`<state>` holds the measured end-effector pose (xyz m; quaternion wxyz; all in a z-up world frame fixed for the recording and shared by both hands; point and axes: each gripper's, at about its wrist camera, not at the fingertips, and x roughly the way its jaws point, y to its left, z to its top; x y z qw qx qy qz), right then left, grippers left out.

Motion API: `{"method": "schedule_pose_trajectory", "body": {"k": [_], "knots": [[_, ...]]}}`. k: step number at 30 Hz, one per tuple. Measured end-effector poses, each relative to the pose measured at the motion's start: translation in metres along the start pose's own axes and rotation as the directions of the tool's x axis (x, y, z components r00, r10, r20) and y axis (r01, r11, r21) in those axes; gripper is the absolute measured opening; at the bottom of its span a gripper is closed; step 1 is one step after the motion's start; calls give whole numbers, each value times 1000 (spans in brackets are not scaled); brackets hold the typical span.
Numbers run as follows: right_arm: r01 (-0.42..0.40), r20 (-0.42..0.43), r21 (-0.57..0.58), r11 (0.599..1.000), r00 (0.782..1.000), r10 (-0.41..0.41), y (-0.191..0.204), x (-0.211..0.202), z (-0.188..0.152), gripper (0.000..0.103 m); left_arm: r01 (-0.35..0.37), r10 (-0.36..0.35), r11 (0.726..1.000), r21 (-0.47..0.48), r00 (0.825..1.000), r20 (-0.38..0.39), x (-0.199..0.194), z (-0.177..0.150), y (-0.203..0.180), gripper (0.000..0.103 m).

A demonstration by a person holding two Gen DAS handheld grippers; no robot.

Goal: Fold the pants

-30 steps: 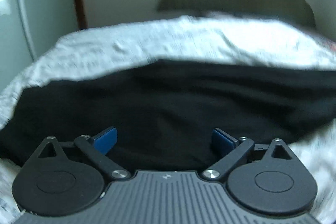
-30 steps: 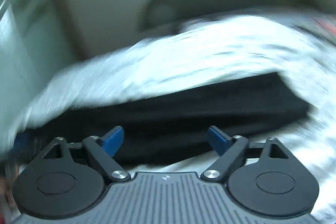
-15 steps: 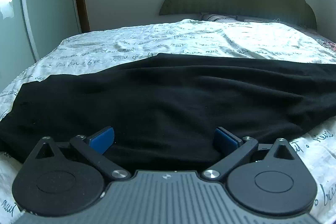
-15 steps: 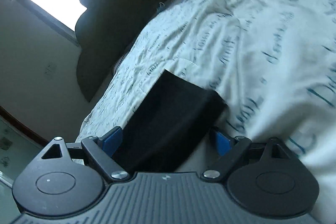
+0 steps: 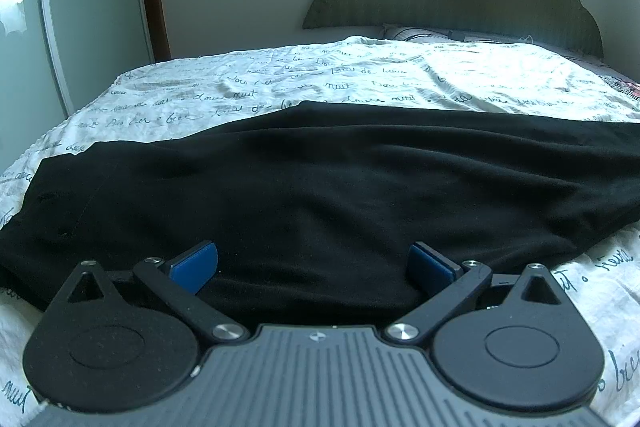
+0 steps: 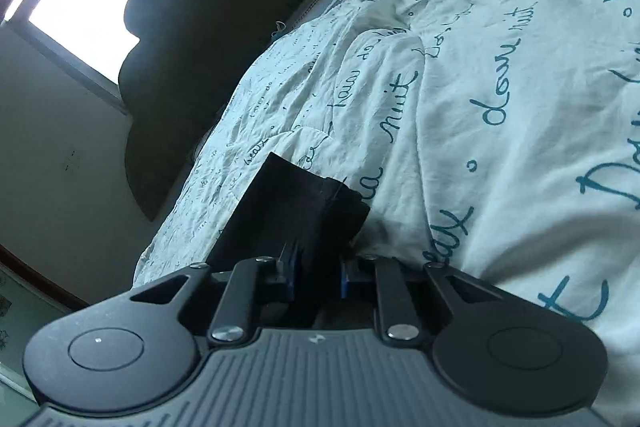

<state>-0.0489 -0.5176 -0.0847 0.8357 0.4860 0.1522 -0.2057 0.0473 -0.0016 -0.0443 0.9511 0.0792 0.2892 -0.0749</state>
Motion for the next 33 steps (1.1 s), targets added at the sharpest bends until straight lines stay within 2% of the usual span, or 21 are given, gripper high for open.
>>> {"method": "schedule_pose_trajectory", "body": {"k": [6, 9, 12, 14, 17, 18, 21, 22, 24, 25, 26, 28, 29, 30, 31, 32, 33], "knots": [[-5, 24, -32, 999, 1000, 6, -2, 1, -5, 16, 0, 0, 1000, -3, 1000, -1, 0, 0, 0, 103], [18, 17, -90, 996, 1000, -17, 9, 2, -5, 19, -1, 1, 1000, -3, 1000, -2, 0, 0, 0, 103], [-26, -23, -148, 989, 999, 23, 20, 6, -4, 19, 1, -1, 1000, -5, 1000, -2, 0, 0, 0, 103], [9, -14, -162, 987, 1000, -11, 24, 7, -5, 15, 4, -4, 1000, -6, 1000, 1, -1, 0, 0, 103], [73, 24, -168, 983, 997, -70, 27, 4, -7, 14, 22, -22, 1000, -7, 1000, -4, -5, 2, 2, 102], [78, 23, -171, 982, 997, -76, 28, 4, -7, 15, 23, -23, 1000, -11, 1000, -9, -8, 4, 3, 98], [104, 5, -128, 986, 995, -104, 27, -6, -4, 23, 59, -59, 998, -36, 998, 10, -23, 16, 11, 100], [132, 41, -93, 987, 991, -129, 26, -20, -5, 24, 59, -58, 997, -52, 998, 19, -27, 23, 14, 100], [205, 162, -66, 976, 968, -193, 31, -47, -9, 27, 54, -52, 995, -79, 998, 24, -29, 38, 20, 101], [216, 219, -106, 971, 957, -189, 42, -59, -13, 27, 54, -53, 995, -88, 999, 13, -26, 48, 22, 102], [185, 241, -196, 963, 961, -136, 58, -66, -17, 27, 53, -54, 995, -90, 999, -4, -20, 58, 25, 102], [84, 150, -400, 913, 988, -25, 98, -61, -25, 31, 21, -26, 997, -73, 998, -59, -4, 78, 26, 101], [1, 36, -519, 855, 999, 20, 125, -49, -33, 44, -8, 3, 998, -57, 996, -88, 8, 88, 26, 101], [-70, -58, -590, 805, 997, 44, 145, -38, -42, 69, -26, 22, 999, -45, 994, -103, 18, 96, 26, 101], [-157, -167, -650, 743, 984, 62, 167, -25, -55, 80, -39, 34, 999, -37, 993, -116, 28, 102, 27, 101], [-241, -267, -699, 673, 961, 68, 189, -10, -72, 86, -44, 39, 999, -29, 989, -142, 40, 108, 27, 101], [-291, -322, -727, 622, 944, 64, 207, 2, -87, 86, -37, 32, 999, -24, 984, -174, 52, 113, 27, 101]]}}
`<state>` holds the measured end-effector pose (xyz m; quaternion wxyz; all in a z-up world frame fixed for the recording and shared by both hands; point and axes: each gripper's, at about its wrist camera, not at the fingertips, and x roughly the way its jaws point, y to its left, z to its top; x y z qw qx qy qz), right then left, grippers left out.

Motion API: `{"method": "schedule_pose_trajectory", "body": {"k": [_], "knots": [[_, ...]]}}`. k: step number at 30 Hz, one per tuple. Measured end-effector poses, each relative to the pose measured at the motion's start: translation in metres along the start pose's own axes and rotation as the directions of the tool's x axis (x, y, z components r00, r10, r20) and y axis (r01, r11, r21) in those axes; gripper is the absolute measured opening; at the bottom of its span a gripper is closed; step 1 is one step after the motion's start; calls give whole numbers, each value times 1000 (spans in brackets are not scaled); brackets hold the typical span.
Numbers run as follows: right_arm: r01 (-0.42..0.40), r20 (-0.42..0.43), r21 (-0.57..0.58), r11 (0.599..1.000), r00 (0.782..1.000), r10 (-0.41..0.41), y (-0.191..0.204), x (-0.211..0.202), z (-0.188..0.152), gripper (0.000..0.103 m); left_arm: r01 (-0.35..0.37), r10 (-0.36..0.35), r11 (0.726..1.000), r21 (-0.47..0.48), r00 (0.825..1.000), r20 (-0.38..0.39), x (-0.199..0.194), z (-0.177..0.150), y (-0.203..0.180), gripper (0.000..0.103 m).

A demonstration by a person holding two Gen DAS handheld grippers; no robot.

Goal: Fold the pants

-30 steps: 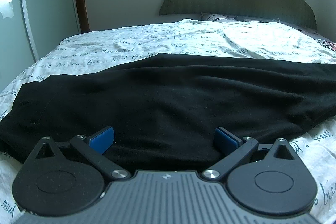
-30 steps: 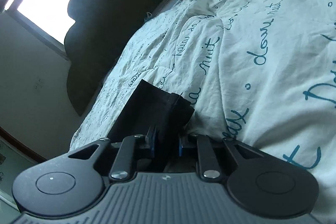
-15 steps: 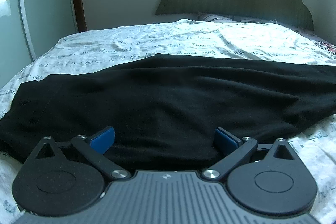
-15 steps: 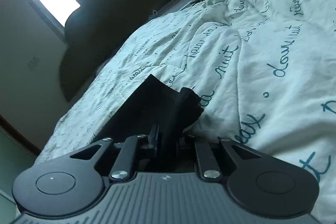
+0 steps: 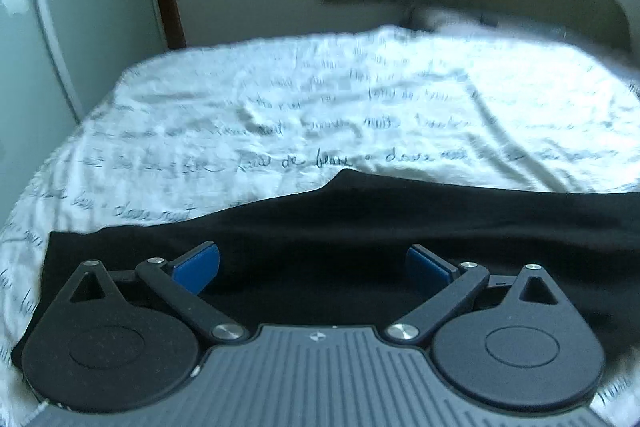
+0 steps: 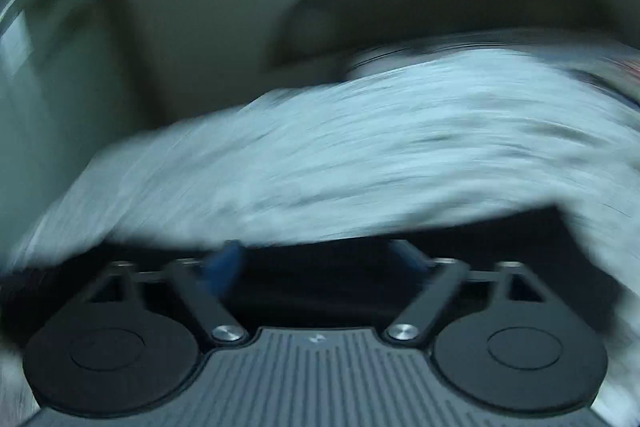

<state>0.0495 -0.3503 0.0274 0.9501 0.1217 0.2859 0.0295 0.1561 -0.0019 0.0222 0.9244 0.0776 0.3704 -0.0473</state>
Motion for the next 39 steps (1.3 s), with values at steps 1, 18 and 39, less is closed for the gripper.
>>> {"method": "schedule_pose_trajectory", "body": {"k": [1, 18, 39], "knots": [[-31, -41, -40, 999, 999, 29, 14, 15, 4, 86, 12, -12, 1000, 6, 999, -35, 12, 7, -1, 101], [-2, -279, -178, 984, 959, -49, 67, 157, 23, 101, -53, 54, 996, 71, 998, -11, 71, 34, -9, 97], [-204, -217, -473, 857, 970, 111, 220, 65, -53, 103, -111, 111, 983, -146, 994, -9, -50, -115, 174, 103]]}}
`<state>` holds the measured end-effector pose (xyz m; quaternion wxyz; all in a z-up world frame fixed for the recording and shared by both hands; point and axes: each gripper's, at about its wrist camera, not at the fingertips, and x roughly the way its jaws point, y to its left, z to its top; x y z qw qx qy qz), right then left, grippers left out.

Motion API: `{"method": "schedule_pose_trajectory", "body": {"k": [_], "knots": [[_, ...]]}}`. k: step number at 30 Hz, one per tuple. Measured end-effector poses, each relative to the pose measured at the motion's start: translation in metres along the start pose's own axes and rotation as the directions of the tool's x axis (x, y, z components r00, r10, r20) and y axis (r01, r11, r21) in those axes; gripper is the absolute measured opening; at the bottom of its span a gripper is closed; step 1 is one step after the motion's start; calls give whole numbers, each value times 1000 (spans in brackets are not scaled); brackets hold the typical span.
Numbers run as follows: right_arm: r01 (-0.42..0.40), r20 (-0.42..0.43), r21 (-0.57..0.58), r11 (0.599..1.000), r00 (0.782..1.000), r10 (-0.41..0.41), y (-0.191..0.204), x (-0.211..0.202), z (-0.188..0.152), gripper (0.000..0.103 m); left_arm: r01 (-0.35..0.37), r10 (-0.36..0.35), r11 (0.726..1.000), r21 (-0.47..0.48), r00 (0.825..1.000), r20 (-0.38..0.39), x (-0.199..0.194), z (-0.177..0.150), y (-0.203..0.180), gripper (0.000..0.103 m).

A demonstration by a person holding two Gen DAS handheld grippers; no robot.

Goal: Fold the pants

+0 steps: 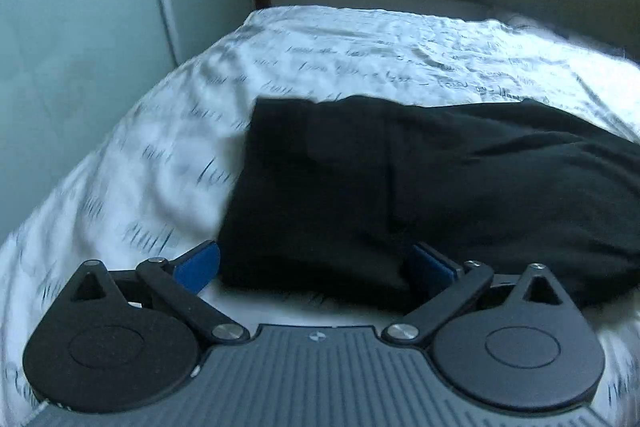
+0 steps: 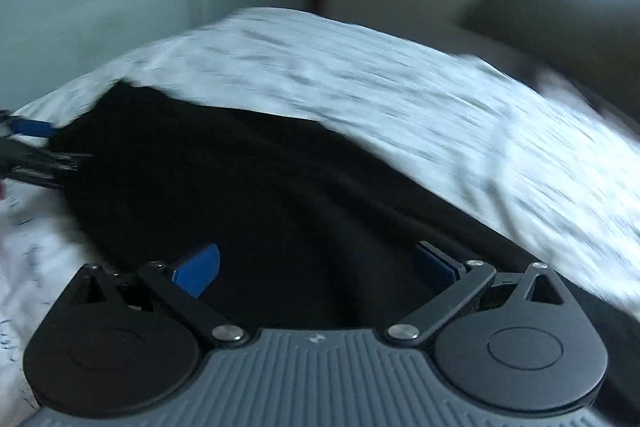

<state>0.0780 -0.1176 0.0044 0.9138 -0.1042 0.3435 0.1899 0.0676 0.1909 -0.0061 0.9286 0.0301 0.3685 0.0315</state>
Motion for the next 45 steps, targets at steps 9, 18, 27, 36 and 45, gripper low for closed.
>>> {"method": "schedule_pose_trajectory", "body": {"k": [9, 18, 27, 36, 45], "knots": [[-59, -54, 63, 996, 997, 63, 31, 17, -18, 103, -15, 15, 1000, 1, 994, 108, -28, 21, -8, 101], [6, 36, 220, 976, 999, -14, -20, -27, -49, 103, 31, -31, 1000, 4, 989, 143, -19, 20, -69, 96], [157, 49, 853, 498, 925, -377, -218, -156, -186, 103, 93, -130, 979, 181, 971, 203, -19, -3, -180, 102], [-7, 123, 964, 267, 899, -421, -282, -153, -247, 103, 102, -133, 979, 179, 976, 172, 5, -23, -183, 103], [-43, 123, 983, 181, 880, -459, -317, -134, -244, 20, 119, -145, 980, 161, 975, 166, 3, -24, -181, 103]]}}
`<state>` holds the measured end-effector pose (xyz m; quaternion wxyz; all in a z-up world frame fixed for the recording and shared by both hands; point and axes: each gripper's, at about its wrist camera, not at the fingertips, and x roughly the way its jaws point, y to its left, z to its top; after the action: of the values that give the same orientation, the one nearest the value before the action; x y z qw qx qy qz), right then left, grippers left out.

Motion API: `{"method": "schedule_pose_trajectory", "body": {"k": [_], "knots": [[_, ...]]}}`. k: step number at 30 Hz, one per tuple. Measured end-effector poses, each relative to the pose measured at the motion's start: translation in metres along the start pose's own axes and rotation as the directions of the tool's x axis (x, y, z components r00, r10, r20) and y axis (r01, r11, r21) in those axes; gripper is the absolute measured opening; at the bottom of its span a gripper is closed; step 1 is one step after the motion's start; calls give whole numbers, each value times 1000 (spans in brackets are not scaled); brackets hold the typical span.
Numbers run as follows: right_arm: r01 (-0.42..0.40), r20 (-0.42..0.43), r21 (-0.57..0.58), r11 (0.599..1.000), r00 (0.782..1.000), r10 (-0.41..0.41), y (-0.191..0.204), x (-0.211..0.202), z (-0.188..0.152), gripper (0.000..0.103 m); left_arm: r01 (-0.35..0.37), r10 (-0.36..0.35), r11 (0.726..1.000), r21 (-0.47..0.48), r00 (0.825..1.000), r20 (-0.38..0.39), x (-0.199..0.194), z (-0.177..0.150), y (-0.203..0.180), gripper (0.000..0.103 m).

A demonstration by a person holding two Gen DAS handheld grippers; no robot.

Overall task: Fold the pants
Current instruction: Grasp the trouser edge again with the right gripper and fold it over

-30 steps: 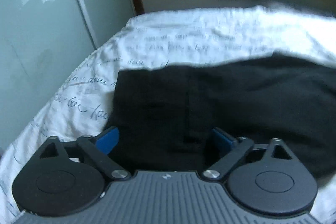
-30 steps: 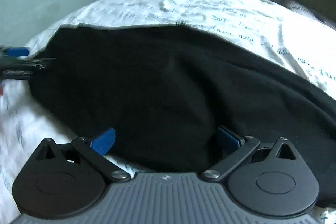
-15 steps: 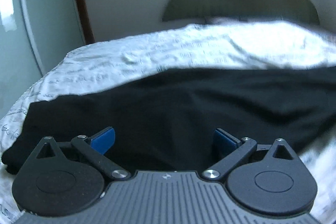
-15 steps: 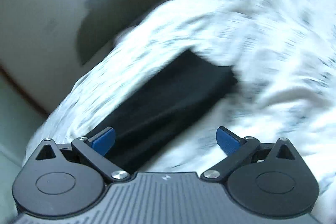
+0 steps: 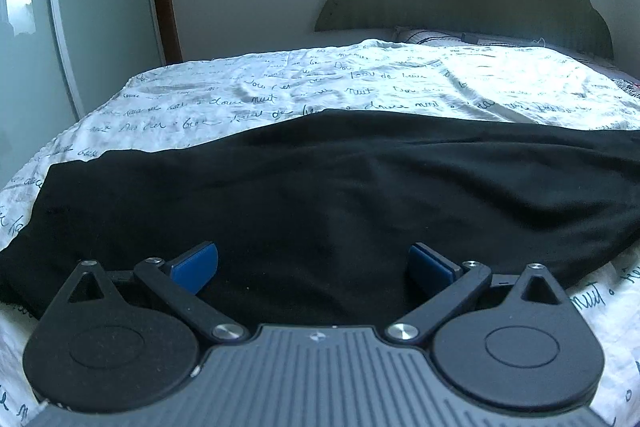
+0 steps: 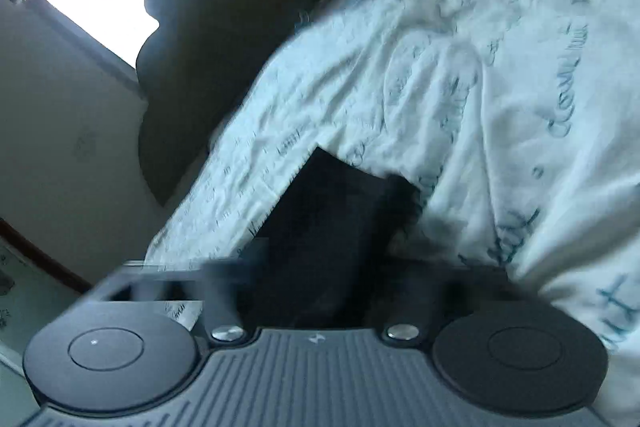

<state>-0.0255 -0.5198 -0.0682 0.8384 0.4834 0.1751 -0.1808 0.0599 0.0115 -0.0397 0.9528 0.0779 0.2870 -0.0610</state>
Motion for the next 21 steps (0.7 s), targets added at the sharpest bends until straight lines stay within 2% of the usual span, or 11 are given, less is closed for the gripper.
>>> {"method": "schedule_pose_trajectory", "body": {"k": [1, 2, 4, 7, 12, 16, 19, 21], "knots": [[8, -18, 39, 999, 1000, -7, -6, 6, 0, 18, 2, -2, 1000, -3, 1000, -1, 1, 0, 1, 103], [1, -16, 48, 999, 1000, 0, -9, 7, -1, 14, 4, -4, 1000, -6, 1000, -2, 1, 0, 1, 103], [2, 1, 46, 999, 1000, -2, -9, 4, -4, 12, 6, -6, 1000, -8, 1000, -3, 1, 1, 1, 103], [4, 40, -20, 1000, 999, -3, 3, -1, -7, 9, 6, -6, 1000, -18, 1000, 2, -2, 3, 4, 103], [-89, 47, -132, 987, 994, 96, 44, -13, -12, 9, -26, 31, 995, -96, 998, 49, -23, 15, 21, 103], [-196, -26, -243, 950, 980, 196, 93, -13, -34, 9, -91, 107, 986, -138, 988, 114, -42, 23, 38, 103], [-291, -125, -303, 908, 956, 264, 134, -3, -64, 8, -140, 160, 980, -144, 977, 138, -49, 24, 47, 103], [-340, -197, -340, 877, 937, 288, 159, 6, -89, 8, -158, 176, 977, -146, 976, 124, -47, 21, 51, 103]]}}
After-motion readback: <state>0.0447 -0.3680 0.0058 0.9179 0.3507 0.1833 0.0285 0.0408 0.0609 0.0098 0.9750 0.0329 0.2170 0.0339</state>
